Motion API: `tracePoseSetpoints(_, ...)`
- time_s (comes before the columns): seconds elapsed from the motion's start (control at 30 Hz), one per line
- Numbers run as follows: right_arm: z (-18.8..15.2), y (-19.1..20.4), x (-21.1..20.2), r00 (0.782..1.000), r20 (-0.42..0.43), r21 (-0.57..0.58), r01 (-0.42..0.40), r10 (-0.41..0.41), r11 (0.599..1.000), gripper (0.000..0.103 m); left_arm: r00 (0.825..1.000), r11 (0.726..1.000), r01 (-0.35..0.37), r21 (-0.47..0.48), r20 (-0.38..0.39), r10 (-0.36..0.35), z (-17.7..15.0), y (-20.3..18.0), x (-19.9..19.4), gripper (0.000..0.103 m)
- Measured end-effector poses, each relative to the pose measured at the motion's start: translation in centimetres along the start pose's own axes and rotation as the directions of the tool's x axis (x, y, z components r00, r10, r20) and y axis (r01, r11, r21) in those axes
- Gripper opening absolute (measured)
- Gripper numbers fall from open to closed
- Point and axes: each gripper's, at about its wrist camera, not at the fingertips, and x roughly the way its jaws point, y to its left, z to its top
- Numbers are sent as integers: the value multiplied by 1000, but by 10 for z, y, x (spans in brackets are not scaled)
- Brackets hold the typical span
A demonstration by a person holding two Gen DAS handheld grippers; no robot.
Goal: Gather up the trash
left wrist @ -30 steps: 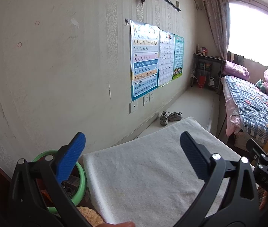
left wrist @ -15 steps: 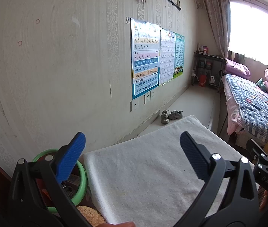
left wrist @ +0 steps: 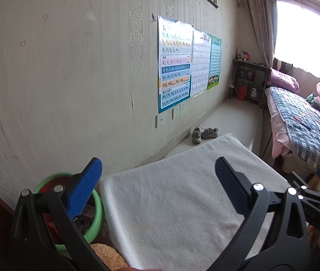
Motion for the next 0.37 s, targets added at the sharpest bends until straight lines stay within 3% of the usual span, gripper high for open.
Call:
tracePoseSetpoints(0.17,-25,-18,68,988,-155,96,38,-23,995,96,1000,1000,-10,-3,3,10,-2,2,1,98)
tracePoseSetpoints(0.27,-56,-34,124,962,-260,111,115,-83,987,96,1000,999,17,-39,-10,-17,-2,10,-1,98)
tracePoseSetpoints(0.37,-76,-38,150,949,-298,106,143,-106,984,96,1000,999,25,-40,-5,-25,-3,20,-8,98)
